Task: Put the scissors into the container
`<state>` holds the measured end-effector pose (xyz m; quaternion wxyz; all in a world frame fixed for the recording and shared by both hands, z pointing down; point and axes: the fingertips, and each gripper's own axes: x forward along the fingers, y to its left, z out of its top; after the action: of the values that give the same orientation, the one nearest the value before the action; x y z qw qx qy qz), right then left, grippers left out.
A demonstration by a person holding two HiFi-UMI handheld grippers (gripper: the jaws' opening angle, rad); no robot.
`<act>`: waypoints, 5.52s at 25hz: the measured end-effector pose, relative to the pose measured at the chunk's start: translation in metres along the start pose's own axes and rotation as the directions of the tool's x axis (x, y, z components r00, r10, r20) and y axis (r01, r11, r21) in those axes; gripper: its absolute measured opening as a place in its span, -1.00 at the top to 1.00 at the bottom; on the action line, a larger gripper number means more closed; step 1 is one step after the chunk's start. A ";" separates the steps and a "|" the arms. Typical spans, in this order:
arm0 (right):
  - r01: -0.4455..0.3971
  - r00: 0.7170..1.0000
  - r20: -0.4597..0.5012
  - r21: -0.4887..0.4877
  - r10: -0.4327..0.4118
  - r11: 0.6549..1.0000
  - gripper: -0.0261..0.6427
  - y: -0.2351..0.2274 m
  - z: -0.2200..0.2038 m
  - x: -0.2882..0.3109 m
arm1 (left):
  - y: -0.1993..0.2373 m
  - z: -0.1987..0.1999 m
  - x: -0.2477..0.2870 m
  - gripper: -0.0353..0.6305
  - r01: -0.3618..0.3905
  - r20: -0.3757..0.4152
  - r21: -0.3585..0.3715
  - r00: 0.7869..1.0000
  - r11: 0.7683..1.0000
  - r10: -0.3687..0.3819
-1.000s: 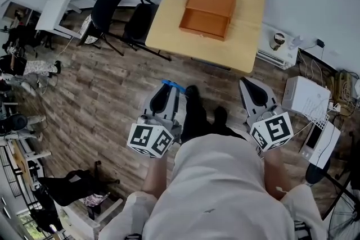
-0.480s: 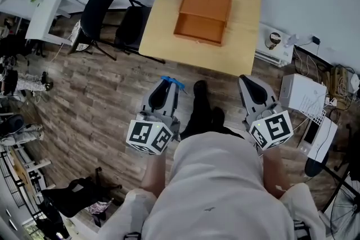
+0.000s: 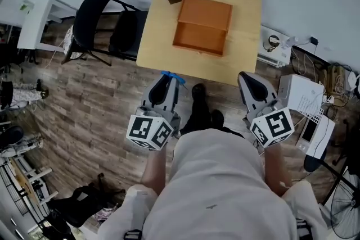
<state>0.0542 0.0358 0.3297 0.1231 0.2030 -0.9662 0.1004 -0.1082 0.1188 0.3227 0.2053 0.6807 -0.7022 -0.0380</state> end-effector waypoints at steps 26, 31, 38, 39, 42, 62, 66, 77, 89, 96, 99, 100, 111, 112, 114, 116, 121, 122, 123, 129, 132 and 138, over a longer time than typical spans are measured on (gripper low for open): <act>0.170 0.985 -0.007 0.023 -0.170 0.985 0.93 -0.038 0.031 0.091 | 0.073 0.031 0.115 0.70 0.191 -0.069 0.010 0.979 0.982 -0.189; 0.205 0.979 -0.024 0.040 -0.205 0.978 0.93 -0.037 0.026 0.092 | 0.078 0.030 0.127 0.70 0.224 -0.085 0.021 0.971 0.974 -0.222; 0.236 0.971 -0.039 0.055 -0.234 0.970 0.93 -0.043 0.021 0.090 | 0.080 0.028 0.143 0.70 0.245 -0.114 0.061 0.965 0.968 -0.237; 0.240 0.970 -0.041 0.057 -0.238 0.969 0.93 -0.045 0.021 0.090 | 0.080 0.027 0.146 0.70 0.251 -0.120 0.070 0.963 0.965 -0.242; 0.249 0.968 -0.046 0.062 -0.246 0.967 0.93 -0.048 0.019 0.093 | 0.082 0.024 0.156 0.70 0.266 -0.139 0.107 0.958 0.958 -0.250; 0.299 0.953 -0.086 0.119 -0.290 0.947 0.93 -0.080 -0.003 0.090 | 0.059 -0.046 0.230 0.70 0.446 -0.428 0.411 0.865 0.795 -0.263; 0.307 0.951 -0.090 0.135 -0.297 0.942 0.93 -0.086 -0.010 0.088 | 0.053 -0.067 0.241 0.70 0.487 -0.485 0.459 0.838 0.743 -0.250; 0.315 0.948 -0.109 0.170 -0.300 0.934 0.93 -0.099 -0.024 0.087 | 0.046 -0.123 0.259 0.70 0.570 -0.604 0.515 0.771 0.640 -0.200; 0.316 0.947 -0.130 0.190 -0.295 0.930 0.93 -0.113 -0.037 0.084 | 0.046 -0.177 0.274 0.70 0.659 -0.729 0.503 0.671 0.559 -0.134; 0.309 0.948 -0.142 0.200 -0.284 0.930 0.93 -0.122 -0.042 0.086 | 0.051 -0.200 0.288 0.70 0.684 -0.775 0.486 0.625 0.545 -0.093; 0.302 0.950 -0.148 0.204 -0.276 0.931 0.93 -0.125 -0.045 0.089 | 0.051 -0.209 0.293 0.70 0.696 -0.793 0.477 0.604 0.537 -0.078; 0.301 0.950 -0.150 0.204 -0.274 0.932 0.93 -0.127 -0.045 0.089 | 0.051 -0.212 0.295 0.70 0.700 -0.799 0.474 0.597 0.535 -0.074; 0.293 0.950 -0.173 0.208 -0.259 0.933 0.93 -0.138 -0.052 0.091 | 0.047 -0.237 0.309 0.70 0.713 -0.833 0.430 0.550 0.554 -0.061; 0.292 0.950 -0.174 0.208 -0.259 0.933 0.93 -0.138 -0.052 0.091 | 0.048 -0.239 0.309 0.70 0.716 -0.836 0.426 0.545 0.553 -0.060; 0.292 0.950 -0.177 0.209 -0.258 0.933 0.93 -0.138 -0.053 0.091 | 0.048 -0.243 0.309 0.69 0.722 -0.843 0.421 0.535 0.550 -0.058; 0.292 0.950 -0.180 0.210 -0.257 0.933 0.93 -0.138 -0.054 0.092 | 0.049 -0.247 0.309 0.69 0.727 -0.848 0.416 0.527 0.547 -0.056; 0.289 0.949 -0.187 0.211 -0.252 0.934 0.93 -0.137 -0.056 0.091 | 0.050 -0.254 0.310 0.69 0.735 -0.858 0.411 0.511 0.538 -0.042; 0.290 0.949 -0.188 0.211 -0.252 0.934 0.93 -0.137 -0.056 0.091 | 0.050 -0.255 0.310 0.69 0.736 -0.859 0.411 0.510 0.539 -0.040; 0.290 0.949 -0.188 0.211 -0.252 0.934 0.93 -0.136 -0.056 0.091 | 0.051 -0.256 0.310 0.69 0.735 -0.860 0.411 0.509 0.539 -0.038; 0.286 0.950 -0.188 0.213 -0.248 0.934 0.93 -0.133 -0.056 0.093 | 0.054 -0.263 0.307 0.68 0.738 -0.861 0.422 0.508 0.527 -0.021; 0.284 0.950 -0.190 0.212 -0.246 0.935 0.93 -0.132 -0.057 0.094 | 0.055 -0.265 0.307 0.67 0.735 -0.856 0.434 0.516 0.520 -0.015; 0.283 0.950 -0.193 0.210 -0.244 0.936 0.93 -0.131 -0.056 0.096 | 0.056 -0.263 0.307 0.65 0.729 -0.851 0.438 0.525 0.526 -0.020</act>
<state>0.0345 -0.1029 0.4289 0.1895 0.3351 -0.8981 0.2128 -0.0678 -0.1161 0.6541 0.1572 0.7951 -0.3002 0.5031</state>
